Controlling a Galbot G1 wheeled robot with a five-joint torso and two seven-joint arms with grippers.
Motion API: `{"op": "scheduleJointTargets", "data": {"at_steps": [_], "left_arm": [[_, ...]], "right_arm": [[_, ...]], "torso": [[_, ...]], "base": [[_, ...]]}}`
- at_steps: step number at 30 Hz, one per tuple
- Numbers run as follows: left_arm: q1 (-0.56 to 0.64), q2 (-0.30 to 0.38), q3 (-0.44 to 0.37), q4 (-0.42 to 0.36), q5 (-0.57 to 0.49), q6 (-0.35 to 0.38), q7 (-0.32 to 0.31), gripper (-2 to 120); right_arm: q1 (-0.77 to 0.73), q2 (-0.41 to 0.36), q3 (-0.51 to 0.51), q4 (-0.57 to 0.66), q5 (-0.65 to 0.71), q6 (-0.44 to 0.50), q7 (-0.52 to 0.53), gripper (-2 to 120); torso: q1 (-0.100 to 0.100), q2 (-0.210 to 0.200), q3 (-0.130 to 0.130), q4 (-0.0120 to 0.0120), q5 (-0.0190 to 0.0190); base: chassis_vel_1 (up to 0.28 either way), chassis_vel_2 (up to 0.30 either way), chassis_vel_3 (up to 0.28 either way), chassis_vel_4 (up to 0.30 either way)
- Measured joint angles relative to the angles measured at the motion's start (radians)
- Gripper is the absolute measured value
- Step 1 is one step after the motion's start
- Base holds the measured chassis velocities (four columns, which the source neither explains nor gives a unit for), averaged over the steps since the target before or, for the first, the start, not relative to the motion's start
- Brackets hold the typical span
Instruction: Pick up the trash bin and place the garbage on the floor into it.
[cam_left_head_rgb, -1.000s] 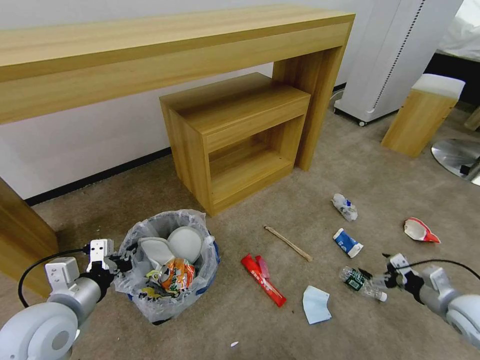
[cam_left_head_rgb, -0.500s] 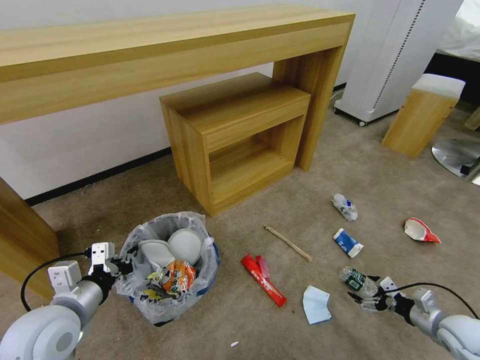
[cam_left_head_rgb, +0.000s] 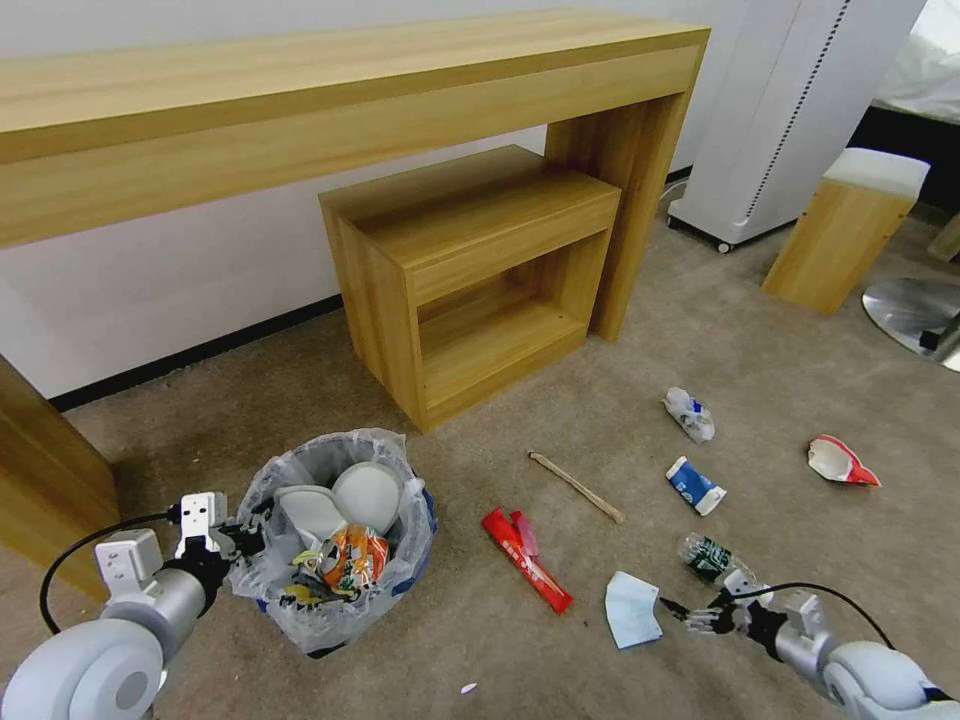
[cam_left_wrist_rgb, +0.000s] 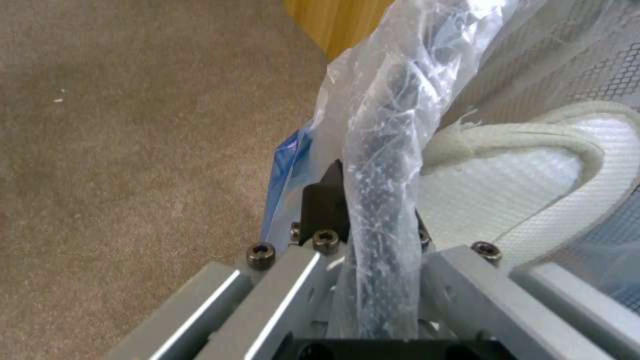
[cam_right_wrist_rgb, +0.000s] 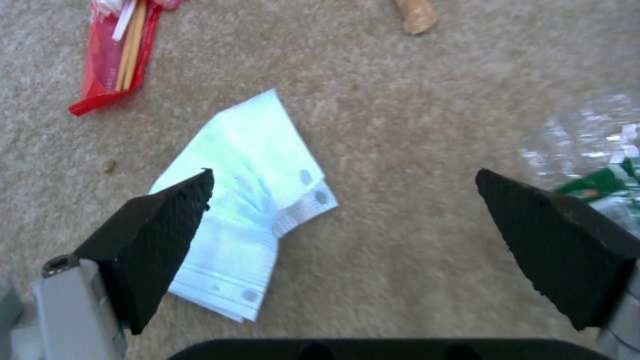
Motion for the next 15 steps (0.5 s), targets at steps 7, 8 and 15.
{"op": "scheduleJointTargets", "data": {"at_steps": [7, 8, 15], "left_arm": [[-0.001, 0.000, 0.000, 0.006, 0.000, 0.000, -0.001, 1], [0.000, 0.000, 0.000, 0.007, 0.000, 0.000, -0.001, 1], [-0.008, 0.001, 0.005, 0.016, -0.003, -0.001, -0.003, 1]], "right_arm": [[0.050, 0.038, -0.043, -0.071, 0.000, 0.017, -0.008, 100], [0.059, 0.044, -0.050, -0.083, 0.000, 0.020, -0.014, 100], [0.112, 0.084, -0.106, -0.141, -0.005, 0.041, -0.036, 100]], "torso": [[0.000, 0.000, 0.000, -0.0001, -0.0003], [0.000, 0.000, 0.000, 0.0000, -0.0001], [0.000, 0.000, 0.000, 0.0000, 0.0001]], "base": [[0.000, 0.000, 0.000, 0.000], [0.000, 0.000, 0.000, 0.000], [0.000, 0.000, 0.000, 0.000]]}}
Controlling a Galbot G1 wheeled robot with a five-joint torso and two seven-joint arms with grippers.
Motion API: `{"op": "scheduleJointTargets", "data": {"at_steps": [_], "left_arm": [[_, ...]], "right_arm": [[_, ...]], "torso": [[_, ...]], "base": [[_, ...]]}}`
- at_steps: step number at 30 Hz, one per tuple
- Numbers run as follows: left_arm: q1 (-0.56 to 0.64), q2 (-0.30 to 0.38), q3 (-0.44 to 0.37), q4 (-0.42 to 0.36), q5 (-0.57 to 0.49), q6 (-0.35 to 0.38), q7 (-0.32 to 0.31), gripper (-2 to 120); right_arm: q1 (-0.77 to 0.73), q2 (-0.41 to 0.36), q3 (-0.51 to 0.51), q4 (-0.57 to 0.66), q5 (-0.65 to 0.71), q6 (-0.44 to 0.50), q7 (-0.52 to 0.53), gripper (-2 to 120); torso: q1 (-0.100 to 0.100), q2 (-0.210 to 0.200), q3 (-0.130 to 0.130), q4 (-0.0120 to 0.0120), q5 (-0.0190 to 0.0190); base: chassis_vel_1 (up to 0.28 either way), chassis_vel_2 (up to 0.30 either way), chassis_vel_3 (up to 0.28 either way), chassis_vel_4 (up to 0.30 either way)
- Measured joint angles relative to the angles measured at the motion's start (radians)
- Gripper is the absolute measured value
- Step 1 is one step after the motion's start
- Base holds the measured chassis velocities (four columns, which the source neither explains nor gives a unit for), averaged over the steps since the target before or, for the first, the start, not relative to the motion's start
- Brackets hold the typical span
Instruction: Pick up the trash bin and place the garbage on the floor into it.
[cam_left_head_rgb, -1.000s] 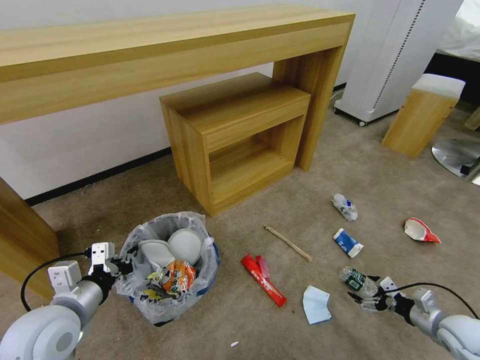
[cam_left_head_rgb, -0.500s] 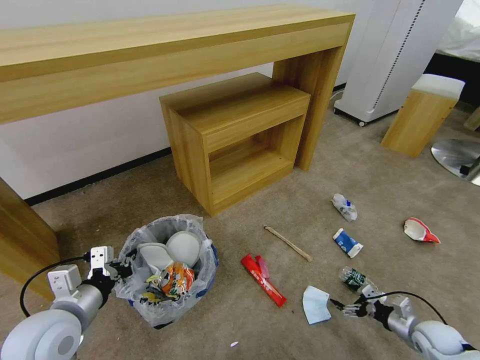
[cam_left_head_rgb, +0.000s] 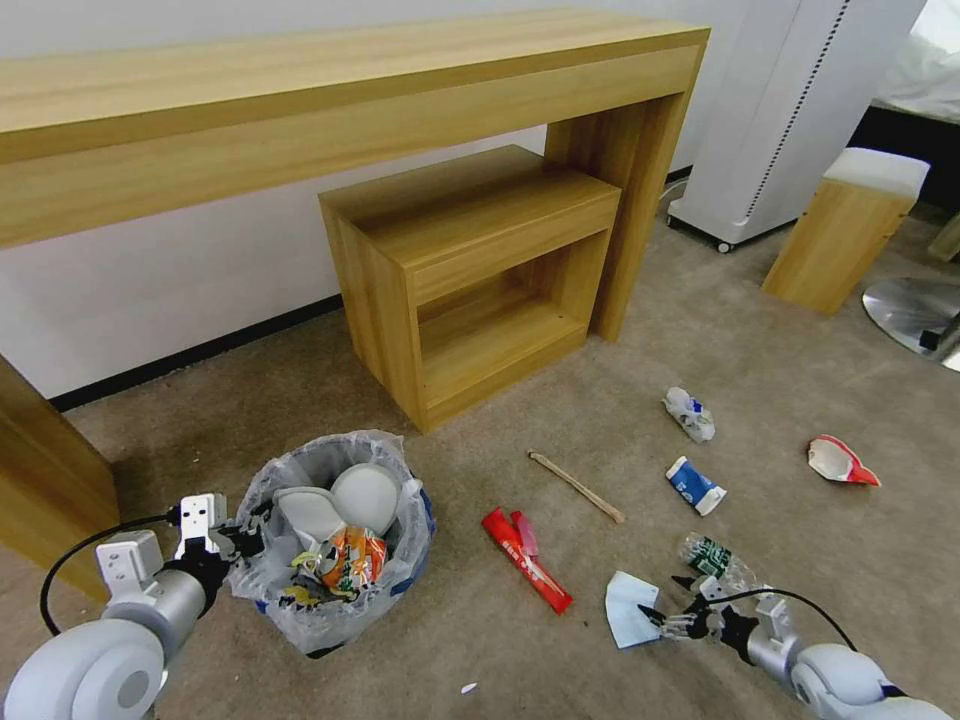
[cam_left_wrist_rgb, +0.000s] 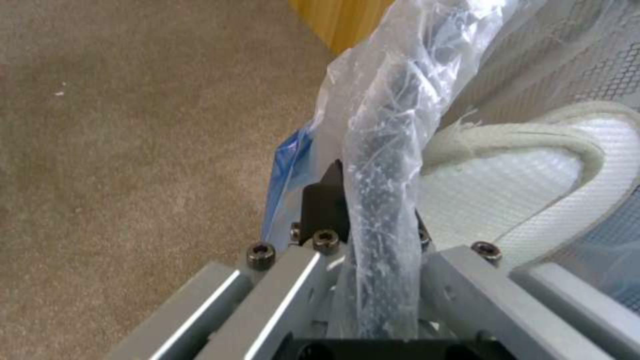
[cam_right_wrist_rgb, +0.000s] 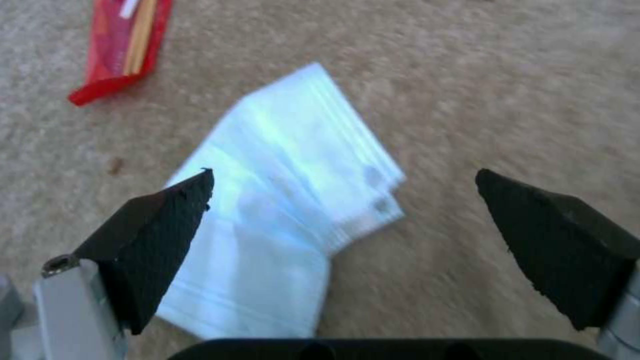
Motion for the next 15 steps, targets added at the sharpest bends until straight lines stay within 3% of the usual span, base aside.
{"op": "scheduleJointTargets", "data": {"at_steps": [15], "left_arm": [[-0.019, 0.010, 0.003, 0.027, -0.012, -0.002, -0.004, 1]], "right_arm": [[0.032, 0.048, -0.052, -0.046, -0.016, 0.016, -0.003, 99]], "torso": [[0.000, 0.000, 0.000, 0.0000, -0.0003]], "base": [[0.000, 0.000, 0.000, 0.000]]}}
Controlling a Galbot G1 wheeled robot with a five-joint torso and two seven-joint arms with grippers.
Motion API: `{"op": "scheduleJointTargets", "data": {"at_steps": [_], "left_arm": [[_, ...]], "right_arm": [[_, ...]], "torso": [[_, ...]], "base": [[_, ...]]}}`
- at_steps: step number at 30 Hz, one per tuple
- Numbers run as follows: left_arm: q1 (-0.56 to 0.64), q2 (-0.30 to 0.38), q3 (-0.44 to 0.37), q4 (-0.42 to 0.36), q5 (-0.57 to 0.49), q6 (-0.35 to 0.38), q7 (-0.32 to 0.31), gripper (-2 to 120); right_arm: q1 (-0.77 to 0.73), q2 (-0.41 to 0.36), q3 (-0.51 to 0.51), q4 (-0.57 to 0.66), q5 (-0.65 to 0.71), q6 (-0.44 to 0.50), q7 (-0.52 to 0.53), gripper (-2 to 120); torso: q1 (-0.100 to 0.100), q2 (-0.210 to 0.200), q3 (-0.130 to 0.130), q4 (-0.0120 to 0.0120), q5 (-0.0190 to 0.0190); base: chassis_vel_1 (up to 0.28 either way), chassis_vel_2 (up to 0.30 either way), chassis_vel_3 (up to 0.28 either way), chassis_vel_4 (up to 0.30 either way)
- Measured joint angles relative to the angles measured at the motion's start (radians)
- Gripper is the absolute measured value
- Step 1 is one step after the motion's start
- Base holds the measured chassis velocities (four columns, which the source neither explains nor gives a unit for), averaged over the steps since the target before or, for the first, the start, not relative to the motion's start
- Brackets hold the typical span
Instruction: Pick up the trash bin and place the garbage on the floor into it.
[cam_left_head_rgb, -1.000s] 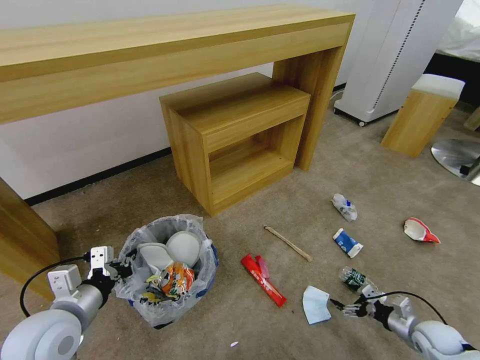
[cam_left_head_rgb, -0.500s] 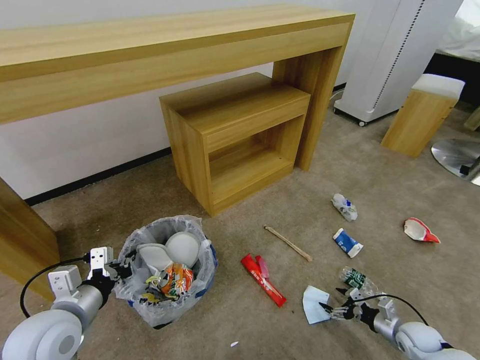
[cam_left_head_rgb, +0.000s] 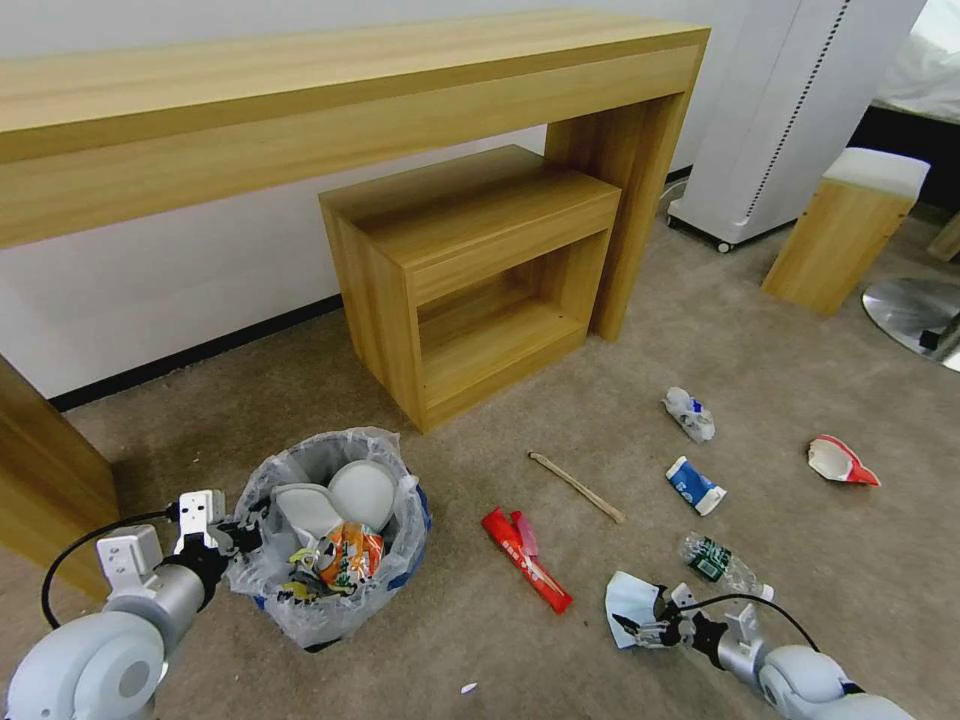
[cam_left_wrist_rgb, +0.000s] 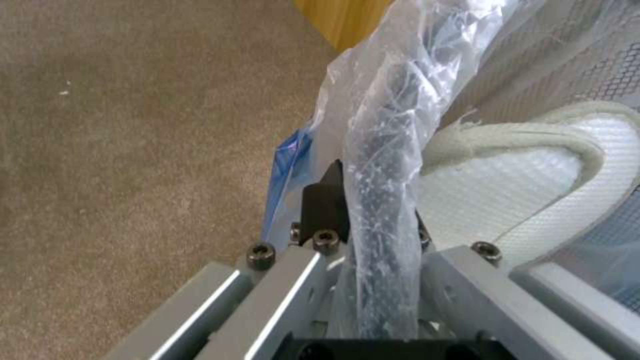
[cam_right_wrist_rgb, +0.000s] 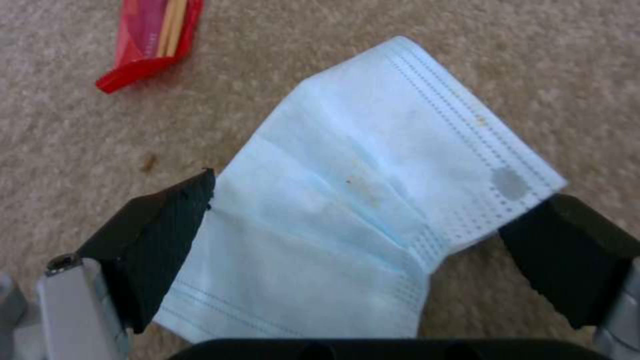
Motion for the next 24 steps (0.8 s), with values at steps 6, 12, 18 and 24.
{"op": "scheduleJointTargets", "data": {"at_steps": [6, 12, 18, 24], "left_arm": [[-0.002, -0.001, 0.001, 0.004, 0.000, -0.003, 0.000, 1], [-0.005, -0.003, 0.003, 0.006, 0.002, -0.004, 0.000, 1], [-0.004, -0.006, 0.005, 0.006, 0.004, -0.005, 0.000, 1], [-0.003, -0.007, 0.007, 0.006, 0.007, -0.005, 0.001, 1]], "right_arm": [[0.002, 0.006, -0.009, -0.005, -0.004, 0.018, 0.002, 81], [0.002, 0.006, -0.008, -0.005, -0.009, 0.033, 0.001, 58], [-0.001, 0.004, -0.001, -0.011, -0.017, 0.054, -0.008, 34], [-0.013, 0.000, 0.013, -0.004, -0.020, 0.072, -0.024, 14]], "torso": [[0.000, 0.000, 0.000, -0.0001, -0.0001], [0.000, 0.000, 0.000, 0.0000, 0.0002], [0.000, 0.000, 0.000, 0.0000, 0.0002], [0.000, 0.000, 0.000, 0.0000, 0.0002]], "base": [[0.000, 0.000, 0.000, 0.000], [0.000, 0.000, 0.000, 0.000], [0.000, 0.000, 0.000, 0.000], [0.000, 0.000, 0.000, 0.000]]}}
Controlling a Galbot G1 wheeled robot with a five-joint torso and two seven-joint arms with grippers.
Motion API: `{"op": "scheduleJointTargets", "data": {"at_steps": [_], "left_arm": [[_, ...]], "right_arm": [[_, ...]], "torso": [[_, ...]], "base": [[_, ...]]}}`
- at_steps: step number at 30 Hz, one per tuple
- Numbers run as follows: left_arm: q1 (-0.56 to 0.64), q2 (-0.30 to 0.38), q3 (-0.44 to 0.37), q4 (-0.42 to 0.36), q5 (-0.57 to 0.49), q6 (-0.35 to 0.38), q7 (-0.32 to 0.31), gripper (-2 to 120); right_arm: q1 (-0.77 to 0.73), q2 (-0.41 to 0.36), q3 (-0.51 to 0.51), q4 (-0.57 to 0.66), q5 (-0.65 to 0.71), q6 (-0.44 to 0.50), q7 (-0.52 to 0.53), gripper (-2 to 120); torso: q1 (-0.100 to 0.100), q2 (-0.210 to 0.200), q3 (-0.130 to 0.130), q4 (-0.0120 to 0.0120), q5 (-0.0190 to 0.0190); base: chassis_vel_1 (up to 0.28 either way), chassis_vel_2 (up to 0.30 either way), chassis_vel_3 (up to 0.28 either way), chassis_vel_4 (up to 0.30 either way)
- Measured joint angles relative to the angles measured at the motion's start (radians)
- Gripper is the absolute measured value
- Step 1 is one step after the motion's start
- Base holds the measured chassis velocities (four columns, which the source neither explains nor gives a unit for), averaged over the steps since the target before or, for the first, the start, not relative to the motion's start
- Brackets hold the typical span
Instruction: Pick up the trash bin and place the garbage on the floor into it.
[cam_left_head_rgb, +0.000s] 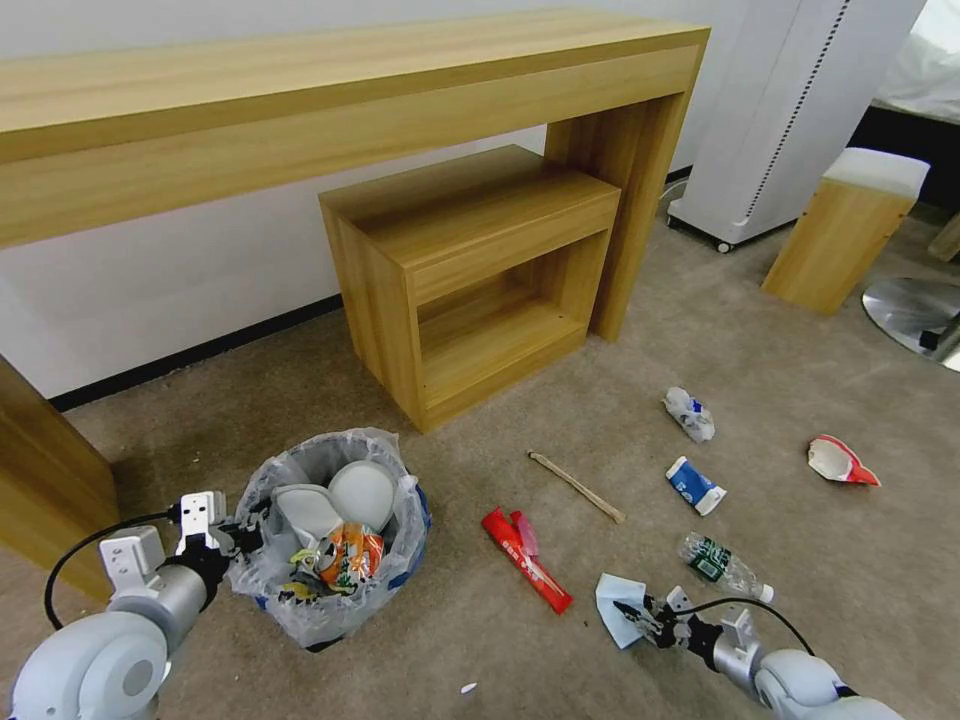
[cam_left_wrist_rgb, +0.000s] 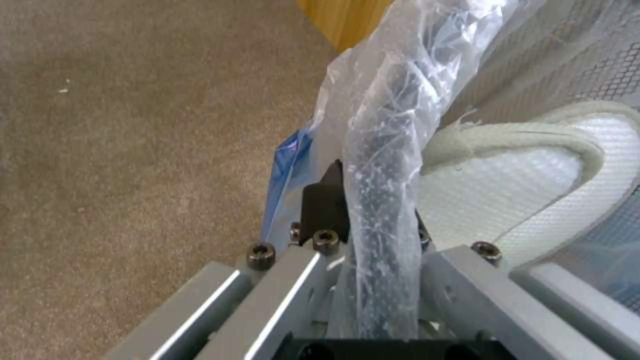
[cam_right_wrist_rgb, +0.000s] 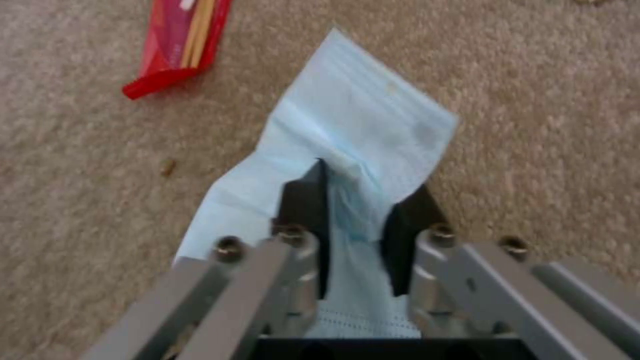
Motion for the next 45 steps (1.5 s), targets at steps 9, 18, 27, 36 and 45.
{"op": "scheduleJointTargets", "data": {"at_steps": [9, 18, 27, 36, 45], "left_arm": [[0.004, -0.002, 0.002, 0.000, 0.006, -0.001, 0.002, 1], [0.009, 0.001, 0.001, 0.003, 0.011, -0.002, 0.007, 1], [0.012, -0.002, 0.009, 0.002, 0.023, -0.002, 0.013, 1], [0.015, -0.002, 0.016, -0.005, 0.028, 0.002, 0.013, 1], [0.009, -0.011, 0.022, -0.008, 0.032, 0.006, 0.014, 1]], "right_arm": [[-0.022, -0.006, 0.028, 0.024, 0.030, 0.042, -0.038, 0], [-0.049, -0.035, 0.060, 0.138, 0.195, 0.094, -0.112, 0], [-0.036, -0.135, 0.108, 0.473, 0.422, 0.072, -0.148, 0], [0.090, -0.210, -0.006, 0.737, 0.534, 0.035, -0.128, 0], [0.383, -0.245, -0.296, 0.864, 0.603, -0.017, -0.058, 0]], "torso": [[0.000, 0.000, 0.000, 0.0000, 0.0001], [0.000, 0.000, 0.000, -0.0001, -0.0001], [0.000, 0.000, 0.000, 0.0000, -0.0002], [0.000, 0.000, 0.000, 0.0000, -0.0002], [0.000, 0.000, 0.000, 0.0002, -0.0003]], "base": [[0.000, 0.000, 0.000, 0.000], [0.000, 0.000, 0.000, 0.000], [0.000, 0.000, 0.000, 0.000], [0.000, 0.000, 0.000, 0.000], [0.000, 0.000, 0.000, 0.000]]}}
